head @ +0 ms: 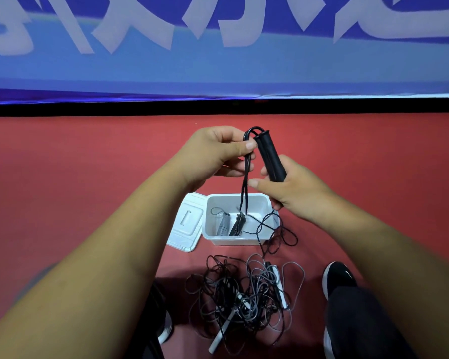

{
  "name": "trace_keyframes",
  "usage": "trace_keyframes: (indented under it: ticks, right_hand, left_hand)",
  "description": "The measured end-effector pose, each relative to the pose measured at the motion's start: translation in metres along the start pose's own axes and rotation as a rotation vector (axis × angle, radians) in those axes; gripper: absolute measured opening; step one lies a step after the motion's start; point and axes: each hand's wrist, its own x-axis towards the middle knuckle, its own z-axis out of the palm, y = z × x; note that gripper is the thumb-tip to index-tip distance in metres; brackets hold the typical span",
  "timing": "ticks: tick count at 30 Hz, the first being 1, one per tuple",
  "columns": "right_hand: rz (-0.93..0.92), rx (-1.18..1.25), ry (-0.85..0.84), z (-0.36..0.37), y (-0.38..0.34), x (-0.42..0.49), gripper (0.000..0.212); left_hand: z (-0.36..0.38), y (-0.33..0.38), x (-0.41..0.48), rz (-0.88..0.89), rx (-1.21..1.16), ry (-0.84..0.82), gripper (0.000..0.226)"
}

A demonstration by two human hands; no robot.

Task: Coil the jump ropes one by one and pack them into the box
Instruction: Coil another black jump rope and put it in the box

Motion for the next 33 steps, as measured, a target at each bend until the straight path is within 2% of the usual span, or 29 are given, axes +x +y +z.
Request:
trace_keyframes:
  ticks: [5, 9, 12, 14, 17, 22, 25, 28, 33]
  right_hand:
    - [-0.029, 0.113, -0.03, 0.003, 0.002, 0.003, 0.047]
    - [-0.033, -0.05, 0.07, 0.004, 0.002, 0.002, 0.063]
    - [-0.048, -0.133, 0.114, 0.008, 0.003, 0.001, 0.044]
    - [-0.057, -0.164, 0.118, 0.012, 0.003, 0.0, 0.029]
    - [-0.045, -0.247, 0.098, 0.011, 0.001, 0.002, 0.017]
    - [-0.038, -0.304, 0.048, 0.006, 0.001, 0.006, 0.011]
    - [-0.033, -0.27, 0.042, 0.005, 0.004, 0.007, 0.017]
    - [-0.037, -0.212, 0.07, 0.005, 0.003, 0.007, 0.022]
    - [-0.028, -0.2, 0.067, 0.002, 0.004, 0.008, 0.019]
  left_hand:
    - [0.002, 0.001, 0.0, 0.008, -0.013, 0.064, 0.016]
    - [0.007, 0.002, -0.001, -0.015, -0.032, 0.042, 0.012]
    - [0.013, 0.002, -0.002, -0.05, -0.031, 0.008, 0.015]
    - [0.014, 0.002, -0.003, -0.065, -0.048, 0.007, 0.027]
    - [0.014, 0.003, -0.004, -0.072, -0.057, 0.022, 0.031]
    - [0.013, 0.0, -0.004, -0.066, -0.036, 0.031, 0.026]
    - [0.013, -0.002, -0.003, -0.048, -0.021, 0.046, 0.02]
    - [0.011, -0.003, -0.001, -0.068, -0.088, 0.052, 0.016]
    - [0.01, -0.006, 0.003, -0.11, -0.239, 0.023, 0.01]
